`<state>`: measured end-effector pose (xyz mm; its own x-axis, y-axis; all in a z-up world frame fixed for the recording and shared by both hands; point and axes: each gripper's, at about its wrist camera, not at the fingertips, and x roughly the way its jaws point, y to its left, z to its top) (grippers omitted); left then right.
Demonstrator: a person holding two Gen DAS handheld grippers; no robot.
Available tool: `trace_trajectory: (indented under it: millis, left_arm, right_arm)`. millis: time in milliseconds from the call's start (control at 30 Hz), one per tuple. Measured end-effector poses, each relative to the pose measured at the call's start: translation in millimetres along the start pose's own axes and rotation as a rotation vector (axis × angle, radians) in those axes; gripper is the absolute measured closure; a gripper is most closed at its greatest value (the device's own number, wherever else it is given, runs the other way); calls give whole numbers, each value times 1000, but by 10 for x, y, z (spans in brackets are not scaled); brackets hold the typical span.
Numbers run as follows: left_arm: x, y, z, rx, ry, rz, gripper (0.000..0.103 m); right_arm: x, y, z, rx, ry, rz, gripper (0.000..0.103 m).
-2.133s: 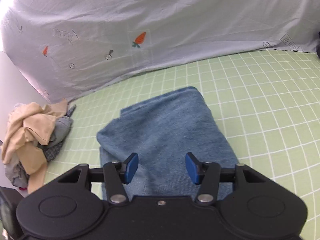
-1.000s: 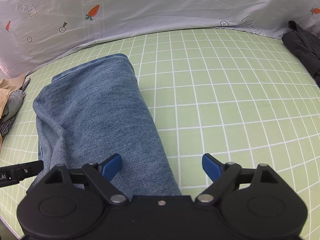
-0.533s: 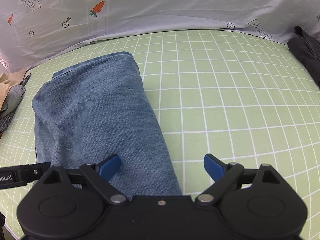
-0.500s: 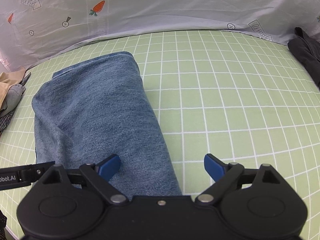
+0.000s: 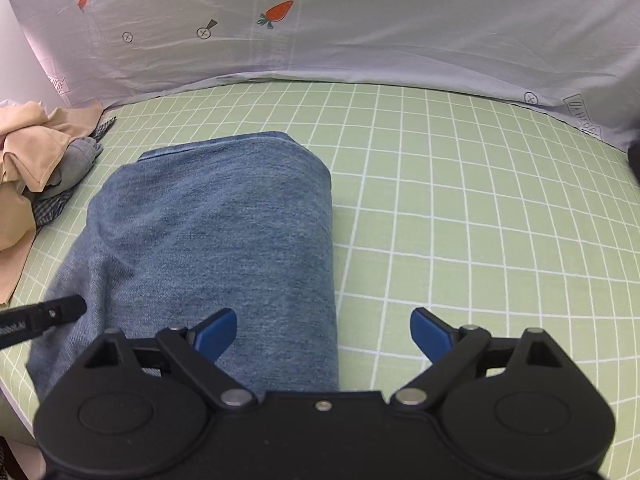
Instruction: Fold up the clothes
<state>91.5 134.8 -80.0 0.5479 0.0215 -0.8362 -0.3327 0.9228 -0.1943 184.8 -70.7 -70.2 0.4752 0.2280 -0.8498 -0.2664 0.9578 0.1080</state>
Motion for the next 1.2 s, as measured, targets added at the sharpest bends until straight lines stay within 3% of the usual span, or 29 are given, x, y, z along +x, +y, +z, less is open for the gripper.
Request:
trace_trajectory:
  millis: [133, 200, 333, 600, 900, 967, 1033, 1100, 1200]
  left_arm:
    - [44, 214, -30, -14, 39, -55, 54]
    - [53, 170, 1, 29, 24, -57, 33]
    - [177, 128, 54, 75, 54, -79, 29]
    - [517, 191, 106, 62, 124, -121, 20]
    - [779, 136, 181, 58, 163, -149, 14]
    - [776, 120, 177, 33, 153, -154, 15]
    - [773, 103, 173, 8, 143, -158, 34]
    - [769, 87, 169, -17, 133, -162, 50]
    - [679, 44, 181, -51, 110, -149, 70]
  right_arm:
    - [109, 153, 102, -58, 30, 1, 9]
    - [168, 183, 151, -67, 39, -1, 9]
    - [309, 197, 242, -72, 64, -3, 9]
    - [568, 184, 350, -78, 109, 3, 1]
    - [892, 70, 361, -7, 160, 99, 0]
    - [943, 59, 358, 4, 168, 137, 1]
    - [953, 60, 344, 20, 165, 210, 19]
    - [875, 75, 317, 6, 134, 207, 28]
    - [730, 38, 273, 8, 86, 220, 55]
